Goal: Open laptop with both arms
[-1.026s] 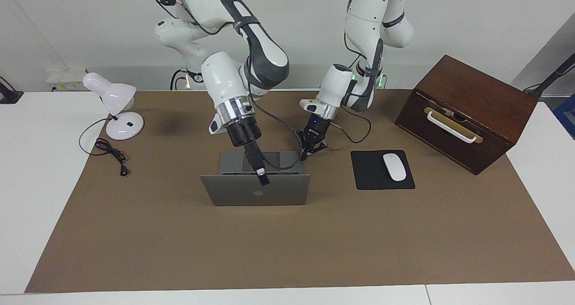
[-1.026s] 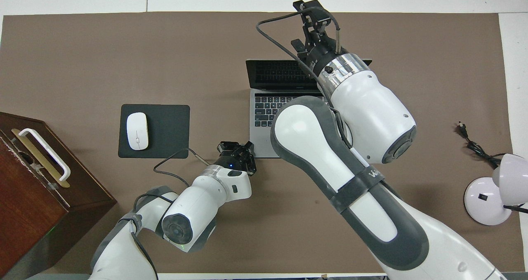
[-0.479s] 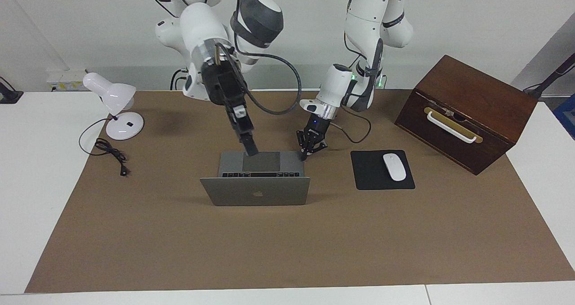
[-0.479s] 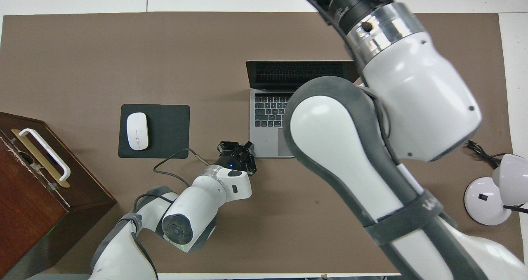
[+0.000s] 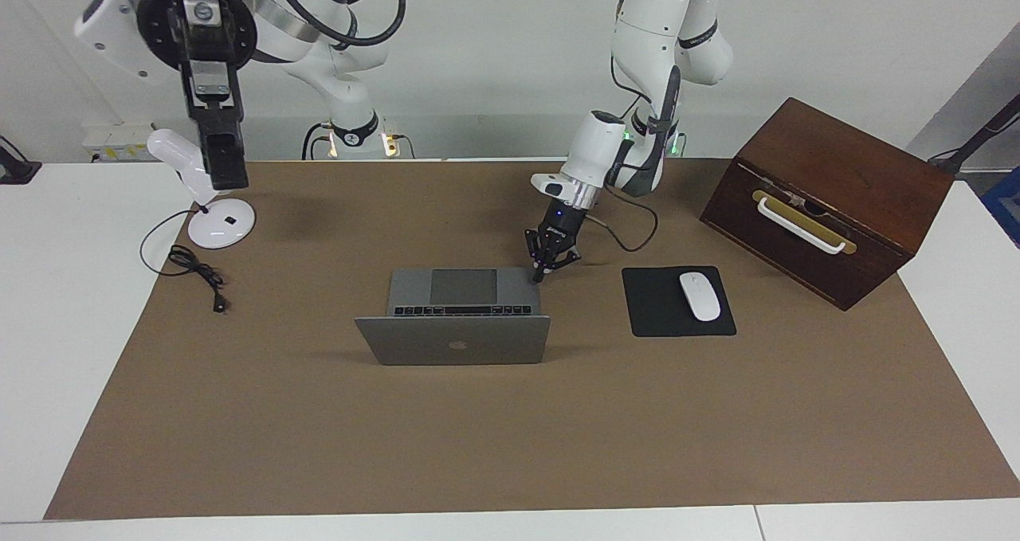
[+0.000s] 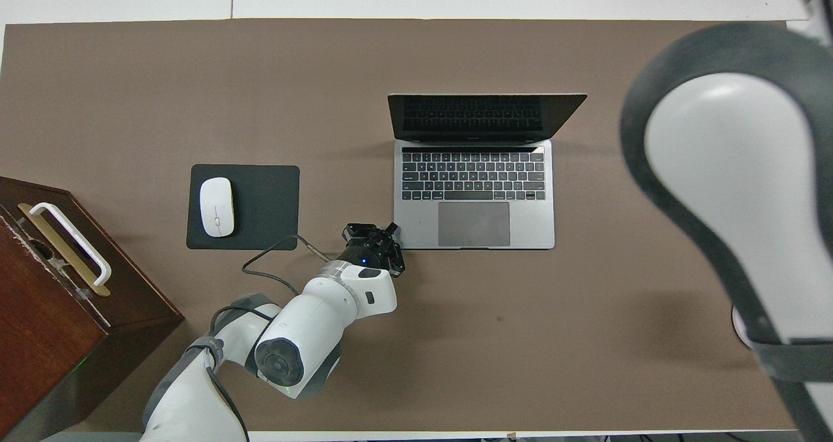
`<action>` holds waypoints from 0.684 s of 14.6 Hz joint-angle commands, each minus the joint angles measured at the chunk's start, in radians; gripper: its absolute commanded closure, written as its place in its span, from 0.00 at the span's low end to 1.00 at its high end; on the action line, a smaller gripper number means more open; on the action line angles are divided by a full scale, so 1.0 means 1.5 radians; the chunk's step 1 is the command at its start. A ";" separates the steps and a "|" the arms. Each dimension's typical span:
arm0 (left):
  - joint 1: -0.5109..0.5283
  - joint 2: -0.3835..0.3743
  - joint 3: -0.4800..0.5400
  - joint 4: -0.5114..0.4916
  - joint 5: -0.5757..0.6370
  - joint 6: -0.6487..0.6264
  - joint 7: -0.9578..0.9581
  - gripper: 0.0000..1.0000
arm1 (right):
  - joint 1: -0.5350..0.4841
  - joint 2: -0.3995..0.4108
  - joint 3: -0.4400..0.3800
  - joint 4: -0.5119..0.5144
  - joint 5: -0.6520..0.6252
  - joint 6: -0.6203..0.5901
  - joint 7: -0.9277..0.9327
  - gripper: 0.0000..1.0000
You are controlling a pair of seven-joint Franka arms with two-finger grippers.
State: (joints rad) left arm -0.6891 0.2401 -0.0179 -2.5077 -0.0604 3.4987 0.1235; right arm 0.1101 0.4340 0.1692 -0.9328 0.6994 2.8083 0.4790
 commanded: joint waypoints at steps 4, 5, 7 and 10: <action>-0.006 -0.062 0.005 -0.049 -0.007 0.000 -0.010 1.00 | -0.206 -0.013 0.149 0.065 -0.020 -0.442 -0.139 0.00; -0.006 -0.068 0.005 -0.054 -0.007 0.000 -0.015 1.00 | -0.226 -0.026 0.134 0.055 -0.048 -0.552 -0.144 0.00; -0.006 -0.078 0.005 -0.059 -0.007 -0.005 -0.037 1.00 | -0.234 -0.078 0.111 -0.012 -0.190 -0.719 -0.150 0.00; -0.006 -0.105 0.005 -0.071 -0.007 -0.032 -0.053 1.00 | -0.234 -0.194 0.113 -0.232 -0.351 -0.772 -0.172 0.00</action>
State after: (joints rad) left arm -0.6891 0.1469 -0.0170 -2.5745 -0.0607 3.4935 0.0678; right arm -0.2327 0.3186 0.3482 -0.9784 0.2742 1.6493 0.2627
